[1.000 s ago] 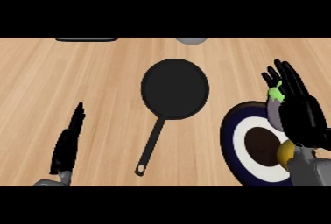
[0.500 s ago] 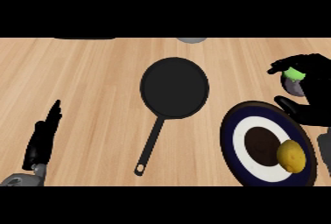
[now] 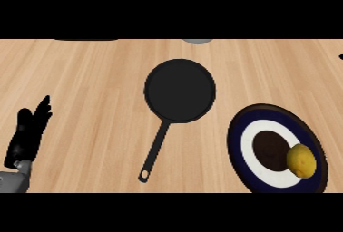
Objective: Pick the eggplant from the plate and place it in the pan
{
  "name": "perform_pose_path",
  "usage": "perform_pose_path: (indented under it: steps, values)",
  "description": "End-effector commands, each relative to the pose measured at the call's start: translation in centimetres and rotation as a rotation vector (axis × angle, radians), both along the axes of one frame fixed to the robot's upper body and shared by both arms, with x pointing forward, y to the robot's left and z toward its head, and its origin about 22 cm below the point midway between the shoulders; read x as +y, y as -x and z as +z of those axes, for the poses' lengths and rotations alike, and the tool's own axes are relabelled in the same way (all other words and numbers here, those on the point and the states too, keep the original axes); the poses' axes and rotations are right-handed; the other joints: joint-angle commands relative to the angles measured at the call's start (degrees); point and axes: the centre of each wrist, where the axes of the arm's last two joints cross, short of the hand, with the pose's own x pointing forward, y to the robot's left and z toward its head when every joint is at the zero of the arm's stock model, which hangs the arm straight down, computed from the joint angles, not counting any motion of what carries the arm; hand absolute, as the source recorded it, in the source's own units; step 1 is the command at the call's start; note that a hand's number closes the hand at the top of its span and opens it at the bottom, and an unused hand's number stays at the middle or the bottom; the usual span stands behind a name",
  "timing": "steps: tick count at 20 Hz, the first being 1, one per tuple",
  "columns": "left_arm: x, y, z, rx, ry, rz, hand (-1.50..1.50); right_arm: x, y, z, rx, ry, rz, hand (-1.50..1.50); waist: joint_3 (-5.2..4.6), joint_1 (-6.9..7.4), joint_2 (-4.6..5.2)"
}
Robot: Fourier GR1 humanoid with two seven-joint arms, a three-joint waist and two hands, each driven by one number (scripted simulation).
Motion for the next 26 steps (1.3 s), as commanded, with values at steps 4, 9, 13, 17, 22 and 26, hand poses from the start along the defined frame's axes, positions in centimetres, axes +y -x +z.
perform_pose_path:
  steps: [4, 9, 13, 17, 22, 26]
  values:
    - [0.2, 0.2, 0.1, 0.006, -0.004, -0.011, 0.0, -1.5, 0.1, 9.9, -0.11, 0.427, -0.026, -1.5, -0.13, 1.04, 0.15]
    - [0.7, -1.3, 1.4, 0.014, -0.007, 0.004, 0.0, 2.4, 1.7, 13.3, -0.177, 0.82, 0.03, -1.5, -0.11, -0.05, 0.05]
    - [-0.1, -1.4, 1.4, 0.007, -0.007, 0.001, 0.0, 5.3, 1.0, 14.4, -0.183, 1.008, 0.025, -1.5, -0.13, 1.34, 0.19]
    - [-0.4, -1.7, 1.5, 0.017, 0.003, -0.011, 0.0, 8.3, 1.8, 13.8, -0.225, 1.178, 0.071, -1.5, -0.11, 0.38, 0.1]
    - [2.7, -0.6, 1.0, 0.021, -0.01, 0.012, 0.0, 8.4, 1.9, 12.1, -0.198, 1.298, 0.094, -1.5, -0.1, -0.16, 0.0]
    - [0.4, -0.8, 0.5, 0.011, -0.009, 0.008, 0.0, 9.1, 1.7, 9.0, -0.195, 1.319, 0.096, -1.5, -0.08, -0.36, -0.08]
